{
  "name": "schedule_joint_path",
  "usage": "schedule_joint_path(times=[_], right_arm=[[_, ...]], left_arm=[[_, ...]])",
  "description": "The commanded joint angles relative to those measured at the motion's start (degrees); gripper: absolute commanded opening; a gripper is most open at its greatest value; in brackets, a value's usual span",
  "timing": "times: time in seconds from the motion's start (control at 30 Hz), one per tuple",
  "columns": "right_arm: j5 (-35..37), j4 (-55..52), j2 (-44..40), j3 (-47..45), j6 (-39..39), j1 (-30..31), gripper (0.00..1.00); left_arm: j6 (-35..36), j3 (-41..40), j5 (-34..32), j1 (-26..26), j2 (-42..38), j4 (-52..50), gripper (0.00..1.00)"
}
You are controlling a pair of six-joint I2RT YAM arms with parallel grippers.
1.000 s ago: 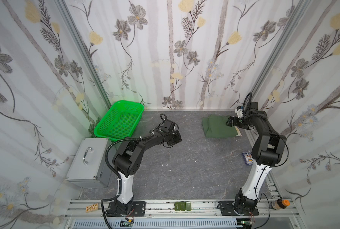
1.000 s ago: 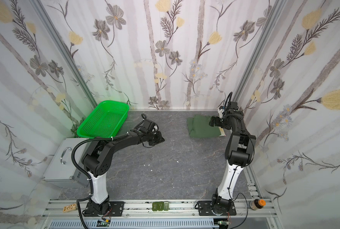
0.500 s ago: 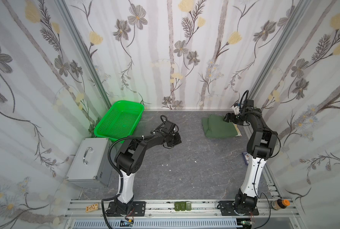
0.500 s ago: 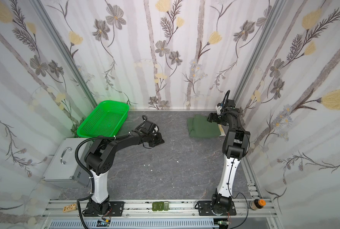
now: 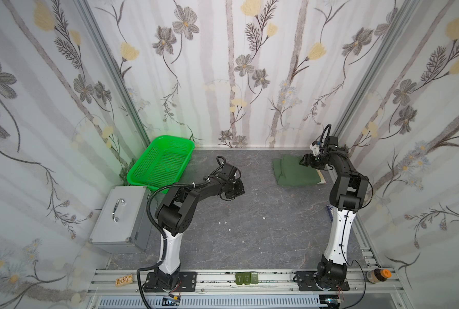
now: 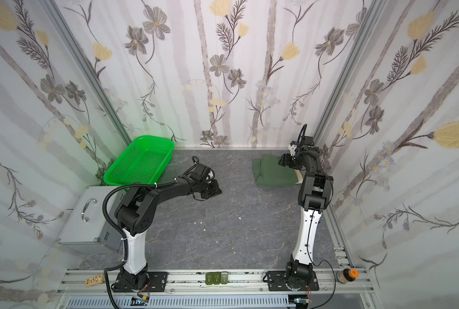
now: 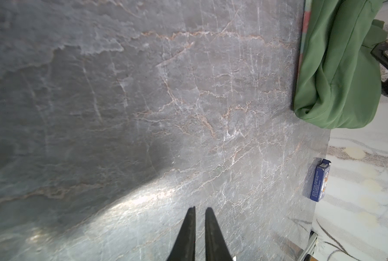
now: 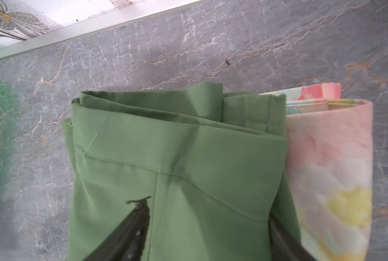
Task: Fold and stack skirts
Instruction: Pick up the skirt from the skirt, then place the skirt on the skirt.
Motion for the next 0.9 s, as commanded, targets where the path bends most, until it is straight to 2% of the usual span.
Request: schedule_joint_path(times=[0.0, 0.13, 0.23, 0.3, 0.47, 0.5, 0.53, 0.6, 0.63, 0.7, 0.8, 0.87], right_arm=[[-0.6, 1.6, -0.6, 0.5, 0.3, 0.8, 0.45], [1.7, 1.9, -2.4, -0.1, -0.9, 2.2, 0.2], [5.7, 2.9, -4.0, -1.5, -1.4, 3.6, 0.07], [7.9, 4.3, -5.8, -3.8, -1.6, 4.2, 0.04], [11.8, 9.9, -10.5, -11.8, -0.1, 3.8, 0.04], [12.1, 9.9, -10.6, -12.3, 0.1, 3.4, 0.05], [12.3, 9.9, -10.7, -12.8, 0.4, 2.9, 0.12], [13.5, 10.1, -11.0, -14.0, 1.6, 2.1, 0.42], [13.6, 10.0, -11.4, -14.5, 1.8, 1.6, 0.49], [13.6, 11.3, -13.1, -16.7, 2.4, 1.1, 0.76], [13.3, 13.8, -17.2, -20.2, 3.0, 0.7, 0.85], [13.3, 14.1, -19.9, -21.8, 3.4, 1.0, 0.88]], left_arm=[[-0.5, 0.1, 0.1, 0.0, 0.0, 0.3, 0.13], [-0.4, -0.1, 0.0, 0.1, -0.3, 0.3, 0.13], [-0.4, -0.4, 0.0, 0.1, -0.3, 0.3, 0.13], [-0.4, -0.5, -0.1, 0.1, -0.5, 0.3, 0.13], [-0.2, -1.0, -0.4, 0.1, -0.9, 0.3, 0.12], [-0.1, -1.1, -0.5, 0.1, -1.0, 0.3, 0.12], [-0.1, -1.0, -0.6, 0.1, -1.2, 0.3, 0.12], [0.0, -1.0, -0.7, 0.2, -1.4, 0.3, 0.13], [-0.1, -0.9, -0.7, 0.2, -1.5, 0.3, 0.13], [-0.3, -1.0, -1.4, 0.2, -2.1, 0.3, 0.16], [-0.3, -1.0, -2.7, 0.5, -3.5, 0.3, 0.29], [0.0, -0.8, -3.2, 0.9, -4.7, 0.3, 0.31]])
